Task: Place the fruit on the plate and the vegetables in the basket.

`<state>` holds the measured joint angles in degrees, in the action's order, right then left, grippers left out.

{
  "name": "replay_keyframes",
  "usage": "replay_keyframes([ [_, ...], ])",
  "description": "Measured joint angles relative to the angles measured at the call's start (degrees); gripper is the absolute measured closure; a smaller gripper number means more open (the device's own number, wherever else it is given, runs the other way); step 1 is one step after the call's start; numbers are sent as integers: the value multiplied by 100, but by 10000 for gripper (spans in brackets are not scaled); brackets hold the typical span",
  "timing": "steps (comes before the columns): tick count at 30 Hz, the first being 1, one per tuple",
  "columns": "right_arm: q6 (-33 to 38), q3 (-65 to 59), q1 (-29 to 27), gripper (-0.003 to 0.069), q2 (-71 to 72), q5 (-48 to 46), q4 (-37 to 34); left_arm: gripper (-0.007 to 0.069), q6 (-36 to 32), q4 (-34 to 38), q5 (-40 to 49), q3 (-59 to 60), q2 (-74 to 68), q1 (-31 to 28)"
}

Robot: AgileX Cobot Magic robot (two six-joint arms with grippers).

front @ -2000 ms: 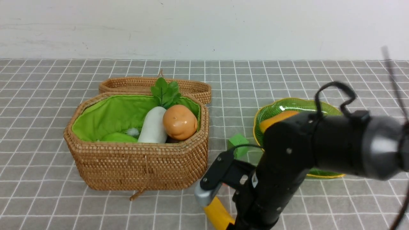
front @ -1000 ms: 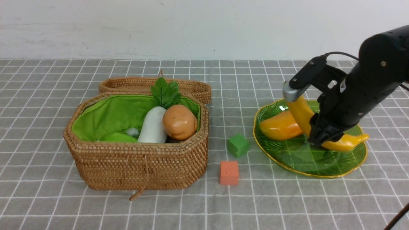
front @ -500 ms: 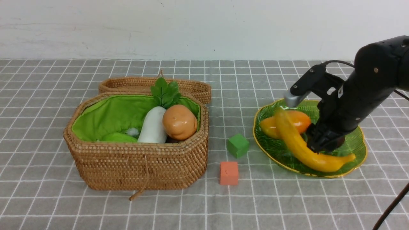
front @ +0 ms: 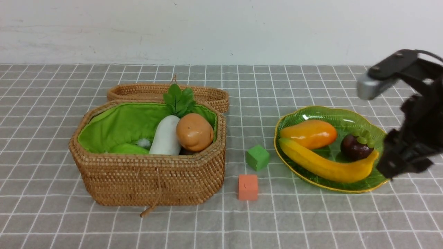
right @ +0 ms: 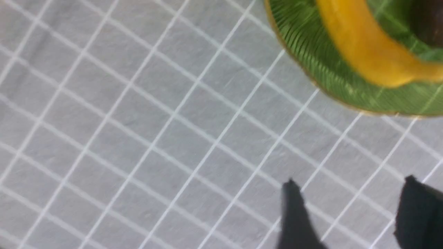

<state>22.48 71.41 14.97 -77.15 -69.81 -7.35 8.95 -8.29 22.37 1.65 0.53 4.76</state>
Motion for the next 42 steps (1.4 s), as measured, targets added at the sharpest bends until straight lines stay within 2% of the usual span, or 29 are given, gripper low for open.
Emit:
replay_keyframes([
  [1,-73,-173,-4,363,240,-9,-80,386,0,0,0,0,0,0],
  [2,-194,-469,-4,452,540,-37,-248,386,0,0,0,0,0,0],
  [4,-270,-794,-4,532,847,-50,-463,386,0,0,0,0,0,0],
  [5,-388,-1301,-4,631,1322,-58,-795,386,0,0,0,0,0,0],
  [7,-426,-1792,-4,670,1779,34,-1063,386,0,0,0,0,0,0],
  [11,-465,-2668,-4,676,2600,763,-1226,386,0,0,0,0,0,0],
  [16,-485,-3089,-4,676,3159,1412,-1234,386,0,0,0,0,0,0],
  [33,-485,-3119,-54,671,3866,1486,-1253,386,0,0,0,0,0,0],
  [39,-215,-3119,-474,666,4807,1516,-1054,386,0,0,0,0,0,0],
  [40,-79,-3203,-672,666,5181,1700,-707,386,0,0,0,0,0,0],
  [42,-100,-3314,-796,666,5480,1889,-533,386,0,0,0,0,0,0],
])
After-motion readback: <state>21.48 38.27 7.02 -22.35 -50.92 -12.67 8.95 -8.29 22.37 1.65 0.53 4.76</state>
